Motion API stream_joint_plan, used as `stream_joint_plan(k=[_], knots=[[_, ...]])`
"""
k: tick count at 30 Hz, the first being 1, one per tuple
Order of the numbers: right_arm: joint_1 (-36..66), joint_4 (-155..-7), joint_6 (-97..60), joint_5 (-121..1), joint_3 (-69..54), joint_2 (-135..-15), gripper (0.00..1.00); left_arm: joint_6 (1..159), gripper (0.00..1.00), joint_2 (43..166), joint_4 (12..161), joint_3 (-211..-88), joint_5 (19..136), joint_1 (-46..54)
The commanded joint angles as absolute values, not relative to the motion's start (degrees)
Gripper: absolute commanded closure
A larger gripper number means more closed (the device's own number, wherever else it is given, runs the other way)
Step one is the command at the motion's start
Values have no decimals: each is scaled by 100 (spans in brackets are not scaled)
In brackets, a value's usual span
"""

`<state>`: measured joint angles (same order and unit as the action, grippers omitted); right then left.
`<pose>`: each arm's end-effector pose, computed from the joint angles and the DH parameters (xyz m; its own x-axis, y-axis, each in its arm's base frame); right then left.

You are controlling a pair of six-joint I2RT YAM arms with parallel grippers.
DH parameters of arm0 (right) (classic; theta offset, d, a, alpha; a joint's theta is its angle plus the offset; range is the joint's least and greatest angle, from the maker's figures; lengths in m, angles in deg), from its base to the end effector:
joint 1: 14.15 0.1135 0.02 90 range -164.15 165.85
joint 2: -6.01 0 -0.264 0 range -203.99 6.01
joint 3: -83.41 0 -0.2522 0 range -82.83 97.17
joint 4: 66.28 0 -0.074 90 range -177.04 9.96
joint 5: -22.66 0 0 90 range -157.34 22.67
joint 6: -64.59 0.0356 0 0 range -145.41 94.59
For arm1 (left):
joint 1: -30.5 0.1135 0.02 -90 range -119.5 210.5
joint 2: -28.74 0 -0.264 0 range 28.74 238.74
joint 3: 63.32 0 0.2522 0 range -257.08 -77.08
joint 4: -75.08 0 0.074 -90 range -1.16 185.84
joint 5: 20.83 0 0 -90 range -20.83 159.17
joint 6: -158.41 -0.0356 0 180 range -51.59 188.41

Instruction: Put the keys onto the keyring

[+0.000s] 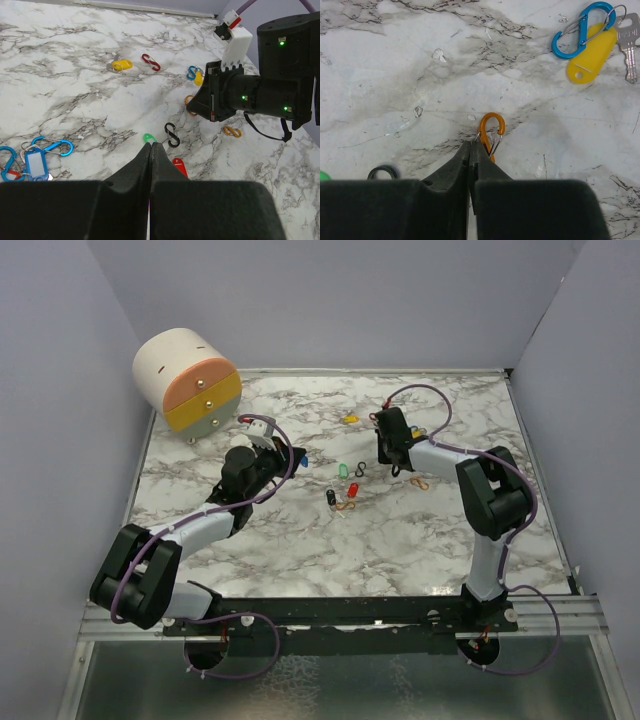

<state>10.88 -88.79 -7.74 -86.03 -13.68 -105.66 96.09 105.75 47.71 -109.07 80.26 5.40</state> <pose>0.3727 0.1614 0.1535 -0.7400 -0.0282 -0.6720 0.0058 0.9988 -0.0483 0.2551 -0.1271 0.2325 -0.3285 -0.3495 -0.8775 0.4940 0.7282 -0.4750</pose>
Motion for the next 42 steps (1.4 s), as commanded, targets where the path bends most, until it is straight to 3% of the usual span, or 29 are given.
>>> stream_joint_plan(k=[1,12,18,23,31,42], knots=[[1063,-8806,-753,-8609,-1524,-10521,99,9568,100,10646,4526,-10966,8157,541],[1063,-8656,-782,-8587,-1673,-10222,98,9601,100,10768,4438,-10994,8222,534],[1063,-8422,-786,-8514,-1890,-9870,83,9601,100,10841,4396,-11012,8244,536],[1063,-8453,-808,-8534,-1885,-9760,78,9605,100,10873,4372,-11018,8262,537],[1059,-9061,-561,-8657,-1494,-10014,55,9618,100,10876,4353,-11012,8262,532],[990,-9624,-194,-8680,-1092,-10411,55,9609,100,10800,4340,-10962,8254,542]])
